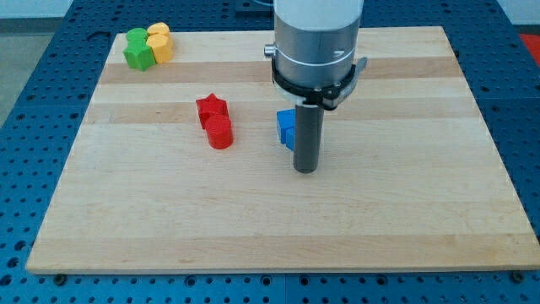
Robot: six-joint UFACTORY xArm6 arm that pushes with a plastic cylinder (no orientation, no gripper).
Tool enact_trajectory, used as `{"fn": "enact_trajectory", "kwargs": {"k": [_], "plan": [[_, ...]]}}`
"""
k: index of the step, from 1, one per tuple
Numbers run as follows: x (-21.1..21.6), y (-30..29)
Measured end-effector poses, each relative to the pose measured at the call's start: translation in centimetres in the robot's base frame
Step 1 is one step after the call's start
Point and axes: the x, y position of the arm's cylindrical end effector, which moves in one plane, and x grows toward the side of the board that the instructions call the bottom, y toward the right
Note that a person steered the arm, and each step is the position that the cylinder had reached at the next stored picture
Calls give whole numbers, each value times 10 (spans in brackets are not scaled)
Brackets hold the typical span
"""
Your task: Move blue triangle along with blue cube slightly up and left
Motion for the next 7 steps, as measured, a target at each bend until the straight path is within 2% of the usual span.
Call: {"fn": "enact_trajectory", "kwargs": {"k": [2, 3, 4, 5, 7], "plan": [[-9, 6], [0, 59], [-17, 94], [-21, 66], [-35, -38]]}}
